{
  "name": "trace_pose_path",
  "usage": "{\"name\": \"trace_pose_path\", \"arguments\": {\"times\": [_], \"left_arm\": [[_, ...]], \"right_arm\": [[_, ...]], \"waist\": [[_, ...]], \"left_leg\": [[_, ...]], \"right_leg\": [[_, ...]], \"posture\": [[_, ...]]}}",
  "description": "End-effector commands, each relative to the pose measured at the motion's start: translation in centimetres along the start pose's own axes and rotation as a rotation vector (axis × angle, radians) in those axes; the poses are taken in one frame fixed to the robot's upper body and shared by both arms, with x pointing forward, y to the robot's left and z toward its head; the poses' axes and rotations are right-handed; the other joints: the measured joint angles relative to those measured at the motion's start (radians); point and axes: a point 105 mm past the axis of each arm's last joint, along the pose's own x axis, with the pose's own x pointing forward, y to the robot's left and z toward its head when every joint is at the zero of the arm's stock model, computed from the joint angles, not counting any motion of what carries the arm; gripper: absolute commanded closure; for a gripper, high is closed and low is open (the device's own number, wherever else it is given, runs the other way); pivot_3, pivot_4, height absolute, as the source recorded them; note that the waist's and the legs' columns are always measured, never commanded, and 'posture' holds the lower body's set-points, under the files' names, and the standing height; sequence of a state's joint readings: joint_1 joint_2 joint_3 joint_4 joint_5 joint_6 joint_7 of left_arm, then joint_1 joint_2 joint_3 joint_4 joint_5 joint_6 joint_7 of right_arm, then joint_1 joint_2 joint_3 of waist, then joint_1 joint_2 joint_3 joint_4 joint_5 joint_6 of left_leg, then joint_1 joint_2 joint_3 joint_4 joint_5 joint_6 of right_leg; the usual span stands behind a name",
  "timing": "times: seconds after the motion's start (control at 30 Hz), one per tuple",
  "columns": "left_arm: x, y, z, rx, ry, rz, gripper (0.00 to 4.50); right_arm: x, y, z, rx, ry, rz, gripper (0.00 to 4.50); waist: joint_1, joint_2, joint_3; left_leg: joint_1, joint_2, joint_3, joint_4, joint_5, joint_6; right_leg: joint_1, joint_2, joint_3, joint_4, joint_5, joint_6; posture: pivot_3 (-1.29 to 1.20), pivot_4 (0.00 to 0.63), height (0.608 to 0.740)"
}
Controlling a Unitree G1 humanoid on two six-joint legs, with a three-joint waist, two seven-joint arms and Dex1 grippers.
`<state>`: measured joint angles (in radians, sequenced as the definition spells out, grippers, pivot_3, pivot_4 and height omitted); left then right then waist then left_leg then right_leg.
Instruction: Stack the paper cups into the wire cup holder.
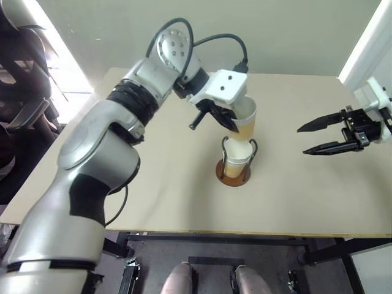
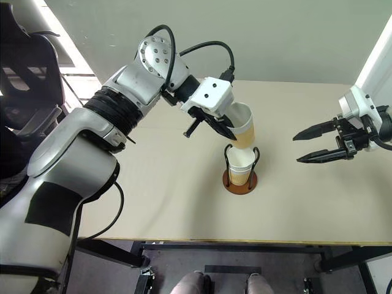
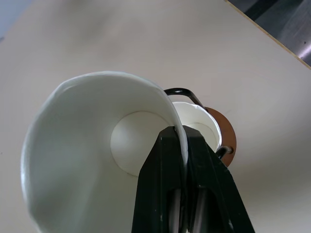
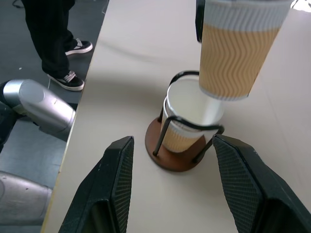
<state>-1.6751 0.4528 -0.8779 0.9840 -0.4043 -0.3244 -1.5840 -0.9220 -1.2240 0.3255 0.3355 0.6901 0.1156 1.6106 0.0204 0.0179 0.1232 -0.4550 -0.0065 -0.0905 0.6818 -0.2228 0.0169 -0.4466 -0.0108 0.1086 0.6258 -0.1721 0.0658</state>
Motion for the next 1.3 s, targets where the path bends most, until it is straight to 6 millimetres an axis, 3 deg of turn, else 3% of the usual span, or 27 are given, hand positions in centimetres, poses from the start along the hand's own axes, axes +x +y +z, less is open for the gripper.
{"name": "trace_pose_path", "arguments": {"times": [0.03, 1.3], "left_arm": [[-0.2, 0.0, 0.5, 0.042, 0.011, -0.025, 4.48], [2.6, -1.7, -0.3, 0.123, 0.035, -0.144, 4.48]], "right_arm": [[-0.8, 0.0, 1.1, -0.043, -0.013, -0.018, 1.89], [-1.0, 0.4, 1.6, -0.037, -0.006, -0.009, 1.89]], "waist": [[0.000, 0.000, 0.000], [0.003, 0.000, 0.000]], "left_leg": [[0.000, 0.000, 0.000, 0.000, 0.000, 0.000], [0.000, 0.000, 0.000, 0.000, 0.000, 0.000]], "right_leg": [[0.000, 0.000, 0.000, 0.000, 0.000, 0.000], [0.000, 0.000, 0.000, 0.000, 0.001, 0.001]], "posture": [[0.00, 0.150, 0.740], [0.00, 0.150, 0.740]]}}
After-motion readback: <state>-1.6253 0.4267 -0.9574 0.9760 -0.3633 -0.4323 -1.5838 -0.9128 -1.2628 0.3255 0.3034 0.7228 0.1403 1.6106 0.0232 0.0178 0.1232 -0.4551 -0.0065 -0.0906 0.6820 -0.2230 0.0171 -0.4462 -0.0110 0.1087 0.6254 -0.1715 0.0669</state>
